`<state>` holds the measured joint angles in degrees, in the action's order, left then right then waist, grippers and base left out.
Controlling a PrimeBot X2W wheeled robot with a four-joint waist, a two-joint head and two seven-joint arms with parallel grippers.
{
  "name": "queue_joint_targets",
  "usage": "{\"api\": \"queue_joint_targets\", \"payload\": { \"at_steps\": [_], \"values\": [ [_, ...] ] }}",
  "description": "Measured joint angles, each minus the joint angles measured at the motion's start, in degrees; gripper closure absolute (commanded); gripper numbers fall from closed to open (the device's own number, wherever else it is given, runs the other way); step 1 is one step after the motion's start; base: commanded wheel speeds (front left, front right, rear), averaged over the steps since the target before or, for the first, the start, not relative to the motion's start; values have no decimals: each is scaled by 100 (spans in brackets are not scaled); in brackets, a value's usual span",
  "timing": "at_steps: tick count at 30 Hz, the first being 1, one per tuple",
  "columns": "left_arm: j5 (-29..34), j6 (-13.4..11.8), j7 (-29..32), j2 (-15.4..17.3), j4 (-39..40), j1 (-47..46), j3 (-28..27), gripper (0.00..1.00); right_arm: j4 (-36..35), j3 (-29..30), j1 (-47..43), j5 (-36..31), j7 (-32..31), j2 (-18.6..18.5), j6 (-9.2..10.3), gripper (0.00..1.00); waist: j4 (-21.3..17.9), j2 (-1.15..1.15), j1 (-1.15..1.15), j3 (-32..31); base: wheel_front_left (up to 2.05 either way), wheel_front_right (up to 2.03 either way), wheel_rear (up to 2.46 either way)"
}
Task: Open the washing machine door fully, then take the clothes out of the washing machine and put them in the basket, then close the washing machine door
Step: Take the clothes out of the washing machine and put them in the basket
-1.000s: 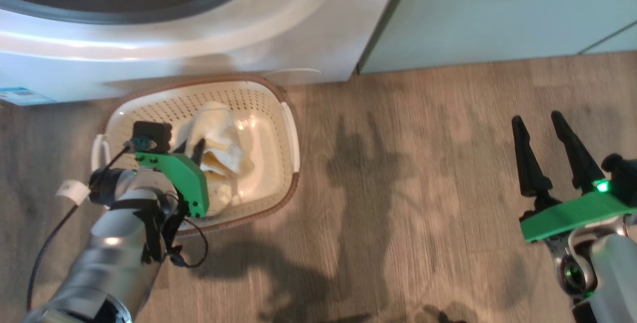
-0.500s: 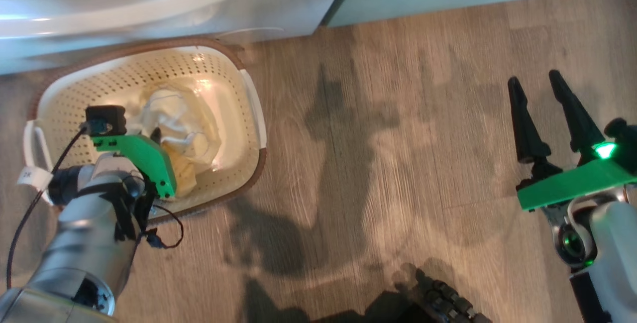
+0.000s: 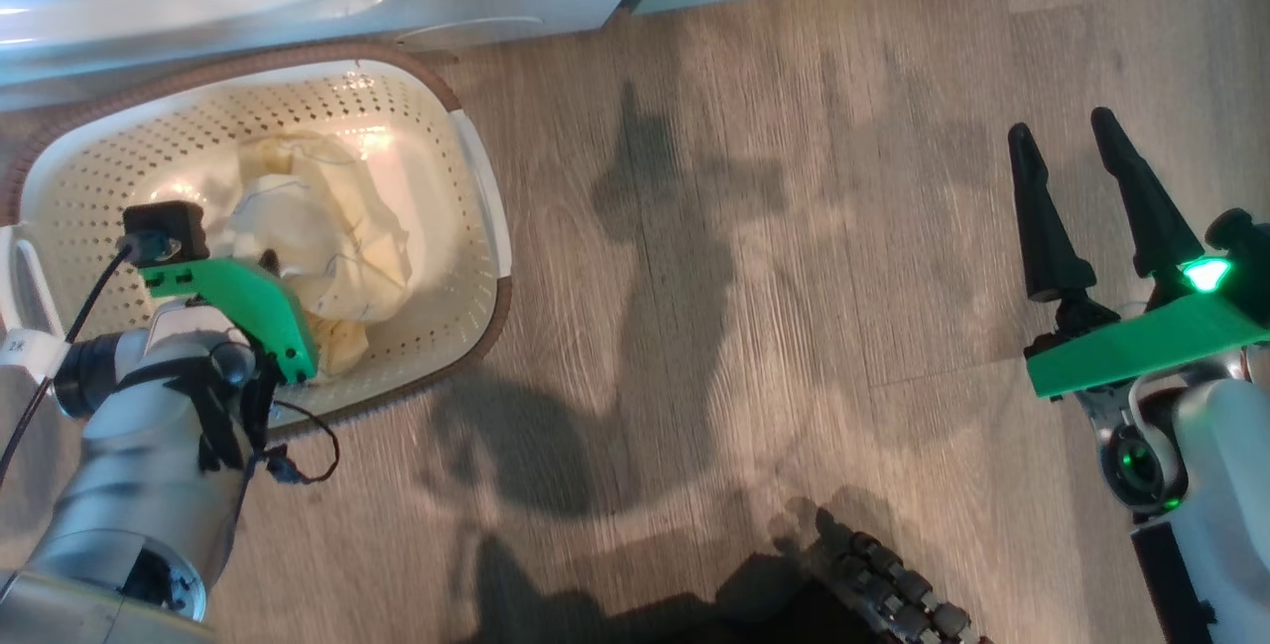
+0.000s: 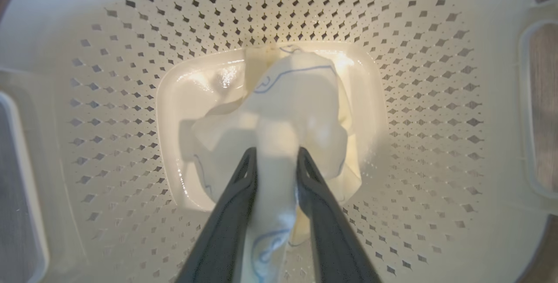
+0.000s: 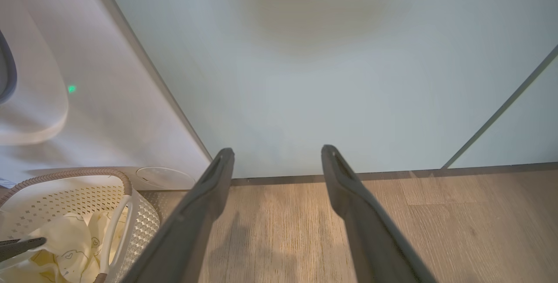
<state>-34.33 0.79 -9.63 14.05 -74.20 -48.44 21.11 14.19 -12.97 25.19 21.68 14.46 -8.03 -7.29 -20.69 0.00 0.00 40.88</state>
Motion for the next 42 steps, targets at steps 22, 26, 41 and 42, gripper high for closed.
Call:
{"api": "queue_joint_targets", "payload": {
  "at_steps": [22,26,41,42],
  "values": [
    [182,157,-476,-40,1321,655,-543,0,100,236,-526,-10,0,-14,0,0,428,0,-1,-1297,0,0,0],
    [408,214,-476,-53,1633,1039,-750,0,138,283,-710,-10,0,-49,0,0,524,0,-1,-1630,0,0,0],
    [1141,318,-477,-347,3496,2483,-2089,0,134,582,-1491,-110,0,-83,0,0,803,0,-1,-2825,0,0,0],
    [1181,339,-477,-374,3612,2582,-2157,0,130,604,-1537,-110,0,-83,0,0,822,0,-1,-2893,0,0,0]
  ]
}}
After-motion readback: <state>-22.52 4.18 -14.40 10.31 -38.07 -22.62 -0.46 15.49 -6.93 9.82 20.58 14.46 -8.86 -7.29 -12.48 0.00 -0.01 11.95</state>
